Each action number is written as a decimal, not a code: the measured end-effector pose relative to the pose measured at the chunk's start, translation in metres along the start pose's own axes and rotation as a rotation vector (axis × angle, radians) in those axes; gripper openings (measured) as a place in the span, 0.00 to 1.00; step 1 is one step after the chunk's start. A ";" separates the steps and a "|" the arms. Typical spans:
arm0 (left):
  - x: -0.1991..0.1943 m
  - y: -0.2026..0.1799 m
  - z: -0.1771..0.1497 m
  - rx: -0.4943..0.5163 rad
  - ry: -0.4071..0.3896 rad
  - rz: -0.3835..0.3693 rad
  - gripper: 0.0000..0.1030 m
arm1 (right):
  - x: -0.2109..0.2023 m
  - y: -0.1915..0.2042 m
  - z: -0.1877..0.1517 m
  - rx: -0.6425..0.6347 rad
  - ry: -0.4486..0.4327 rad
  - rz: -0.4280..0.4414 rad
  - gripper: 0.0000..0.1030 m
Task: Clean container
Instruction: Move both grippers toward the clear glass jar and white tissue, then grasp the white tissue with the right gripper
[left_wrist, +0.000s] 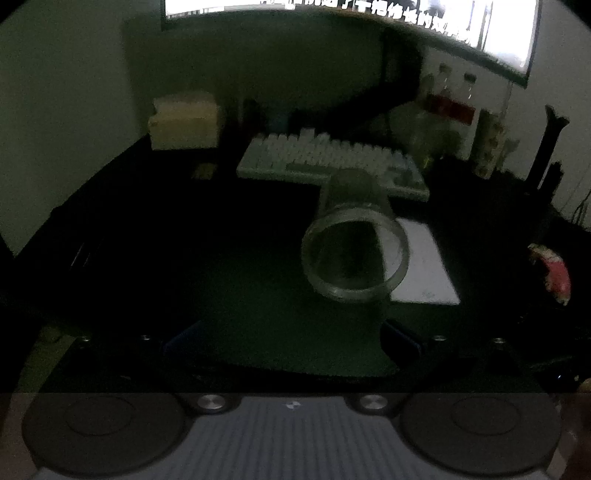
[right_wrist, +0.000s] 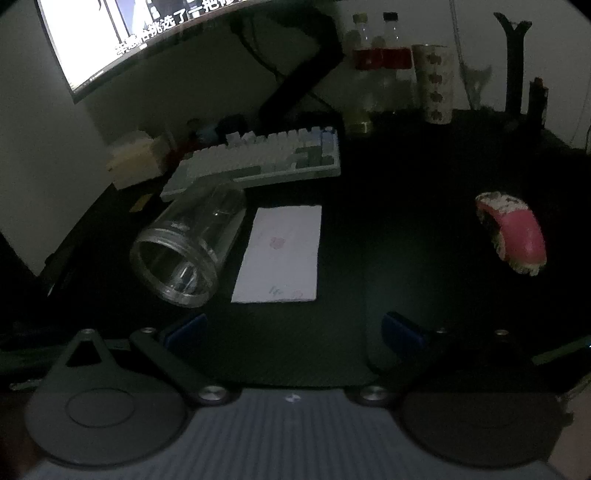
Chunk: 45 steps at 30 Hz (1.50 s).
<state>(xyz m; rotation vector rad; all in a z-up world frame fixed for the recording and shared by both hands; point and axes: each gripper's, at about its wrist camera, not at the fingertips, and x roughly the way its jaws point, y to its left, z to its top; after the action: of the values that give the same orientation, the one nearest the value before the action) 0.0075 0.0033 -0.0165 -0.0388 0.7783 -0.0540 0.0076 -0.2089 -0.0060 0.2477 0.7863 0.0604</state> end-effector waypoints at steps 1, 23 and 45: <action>0.000 -0.002 -0.001 0.012 -0.006 0.008 1.00 | 0.000 0.000 0.000 0.001 -0.020 -0.012 1.00; -0.002 -0.039 -0.006 0.015 -0.118 0.149 1.00 | 0.059 -0.070 0.033 0.027 -0.033 0.100 0.96; 0.018 -0.044 0.004 -0.018 -0.040 0.044 1.00 | 0.097 -0.068 0.076 -0.016 0.030 0.293 0.97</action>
<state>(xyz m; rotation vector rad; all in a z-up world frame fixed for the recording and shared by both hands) 0.0211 -0.0412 -0.0240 -0.0401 0.7398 -0.0047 0.1273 -0.2758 -0.0385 0.3463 0.7748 0.3469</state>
